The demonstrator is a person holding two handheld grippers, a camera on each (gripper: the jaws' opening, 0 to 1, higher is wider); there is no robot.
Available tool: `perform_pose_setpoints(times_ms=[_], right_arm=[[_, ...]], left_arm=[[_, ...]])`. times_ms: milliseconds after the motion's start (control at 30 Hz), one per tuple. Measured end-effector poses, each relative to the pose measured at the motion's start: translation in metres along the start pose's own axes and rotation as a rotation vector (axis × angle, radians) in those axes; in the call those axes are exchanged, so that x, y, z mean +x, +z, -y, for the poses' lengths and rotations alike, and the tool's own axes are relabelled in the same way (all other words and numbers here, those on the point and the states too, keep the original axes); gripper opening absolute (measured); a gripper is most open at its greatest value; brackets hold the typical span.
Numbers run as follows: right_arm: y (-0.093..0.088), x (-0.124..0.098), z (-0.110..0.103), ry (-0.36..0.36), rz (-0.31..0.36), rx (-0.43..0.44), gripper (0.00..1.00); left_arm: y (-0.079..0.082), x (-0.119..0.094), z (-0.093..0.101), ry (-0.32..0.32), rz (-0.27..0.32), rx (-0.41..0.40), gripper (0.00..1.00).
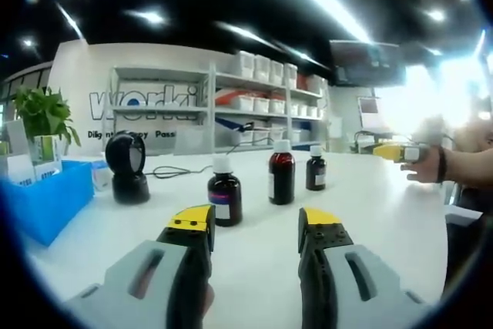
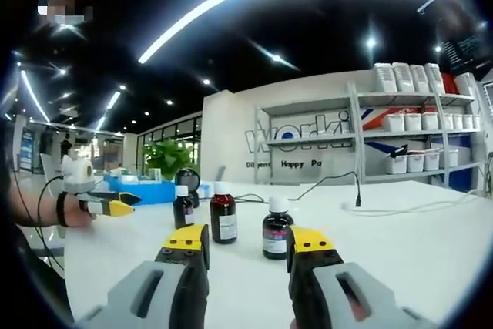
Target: Rotate the medicine bottle to make it face forward pick up the medicine bottle inspect the drug traceability code place the medicine on the table
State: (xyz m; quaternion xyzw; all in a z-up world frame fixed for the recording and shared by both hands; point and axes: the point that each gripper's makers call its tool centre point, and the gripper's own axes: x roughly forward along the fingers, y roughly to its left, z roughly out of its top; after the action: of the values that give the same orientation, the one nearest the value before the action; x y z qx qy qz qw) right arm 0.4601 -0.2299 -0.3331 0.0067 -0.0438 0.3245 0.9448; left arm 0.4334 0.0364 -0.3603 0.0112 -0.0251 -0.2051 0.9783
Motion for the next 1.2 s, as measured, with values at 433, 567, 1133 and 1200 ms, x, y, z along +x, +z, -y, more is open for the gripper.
perform_pose_setpoints(times_ms=[433, 567, 1133, 1200], right_arm=[[0.011, 0.017, -0.017, 0.046, -0.013, -0.015, 0.34], [0.013, 0.023, -0.021, 0.063, -0.027, -0.028, 0.35], [0.011, 0.069, -0.040, 0.142, -0.133, -0.093, 0.35], [0.007, 0.077, -0.034, 0.150, -0.143, -0.099, 0.34]], left_arm=[[0.000, 0.000, -0.003, 0.008, 0.004, 0.000, 0.34], [0.001, 0.000, -0.001, 0.002, 0.005, 0.002, 0.34], [0.001, -0.001, 0.001, 0.007, 0.004, 0.005, 0.34], [0.001, -0.001, 0.001, 0.007, 0.004, 0.002, 0.34]])
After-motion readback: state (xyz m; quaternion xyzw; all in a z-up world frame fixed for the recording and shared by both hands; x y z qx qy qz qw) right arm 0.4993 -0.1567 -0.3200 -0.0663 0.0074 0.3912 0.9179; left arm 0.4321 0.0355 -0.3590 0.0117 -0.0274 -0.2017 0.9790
